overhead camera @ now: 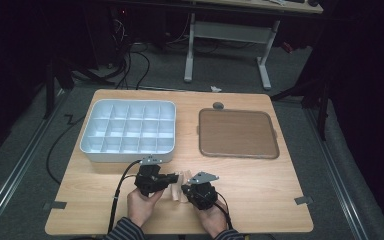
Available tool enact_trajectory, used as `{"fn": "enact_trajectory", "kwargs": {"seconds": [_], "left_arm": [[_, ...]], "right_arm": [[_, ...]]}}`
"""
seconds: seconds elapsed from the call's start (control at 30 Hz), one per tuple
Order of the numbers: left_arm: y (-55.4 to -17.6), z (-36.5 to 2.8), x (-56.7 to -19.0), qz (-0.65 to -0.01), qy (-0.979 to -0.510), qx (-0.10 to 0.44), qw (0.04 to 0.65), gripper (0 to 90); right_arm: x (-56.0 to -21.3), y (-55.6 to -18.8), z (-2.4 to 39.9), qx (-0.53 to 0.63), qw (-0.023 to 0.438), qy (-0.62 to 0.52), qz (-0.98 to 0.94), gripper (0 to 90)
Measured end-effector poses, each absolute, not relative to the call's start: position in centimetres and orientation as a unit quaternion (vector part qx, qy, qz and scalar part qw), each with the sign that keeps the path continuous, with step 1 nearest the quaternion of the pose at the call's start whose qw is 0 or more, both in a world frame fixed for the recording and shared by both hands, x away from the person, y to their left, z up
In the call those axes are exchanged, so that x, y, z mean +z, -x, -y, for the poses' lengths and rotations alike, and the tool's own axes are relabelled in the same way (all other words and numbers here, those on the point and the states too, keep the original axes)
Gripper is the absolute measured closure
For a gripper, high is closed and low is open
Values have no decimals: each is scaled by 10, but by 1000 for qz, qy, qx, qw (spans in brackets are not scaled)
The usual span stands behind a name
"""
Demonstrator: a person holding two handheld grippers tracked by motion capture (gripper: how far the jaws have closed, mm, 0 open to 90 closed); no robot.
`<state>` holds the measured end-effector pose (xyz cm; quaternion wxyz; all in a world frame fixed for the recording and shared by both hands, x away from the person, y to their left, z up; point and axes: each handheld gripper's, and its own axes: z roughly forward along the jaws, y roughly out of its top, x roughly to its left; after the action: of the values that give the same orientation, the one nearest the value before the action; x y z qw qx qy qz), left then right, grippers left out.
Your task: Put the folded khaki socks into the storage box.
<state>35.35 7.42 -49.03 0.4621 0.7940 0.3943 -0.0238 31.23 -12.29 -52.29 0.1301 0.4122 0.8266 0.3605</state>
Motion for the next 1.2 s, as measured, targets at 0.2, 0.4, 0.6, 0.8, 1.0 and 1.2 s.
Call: {"fn": "enact_trajectory", "kwargs": {"seconds": [0.2, 0.4, 0.6, 0.8, 1.0, 1.2], "left_arm": [[-352, -73, -490, -393, -794, -22, 462, 876], [-349, -71, -486, -385, -811, 6, 440, 876], [-351, -71, -486, -389, -811, 5, 437, 876], [-351, -71, -485, -394, -808, 0, 439, 876], [-351, -70, -485, -391, -809, -4, 439, 876], [-352, -67, -481, -384, -811, -10, 441, 875]], "right_arm": [[-523, -312, 121, 361, 126, -413, -827, 899], [-511, -307, 130, 388, 150, -417, -808, 861], [-508, -310, 142, 377, 174, -440, -796, 777], [-514, -315, 144, 362, 179, -461, -790, 704], [-523, -321, 145, 358, 148, -468, -794, 767], [-524, -323, 142, 355, 149, -457, -802, 807]]}}
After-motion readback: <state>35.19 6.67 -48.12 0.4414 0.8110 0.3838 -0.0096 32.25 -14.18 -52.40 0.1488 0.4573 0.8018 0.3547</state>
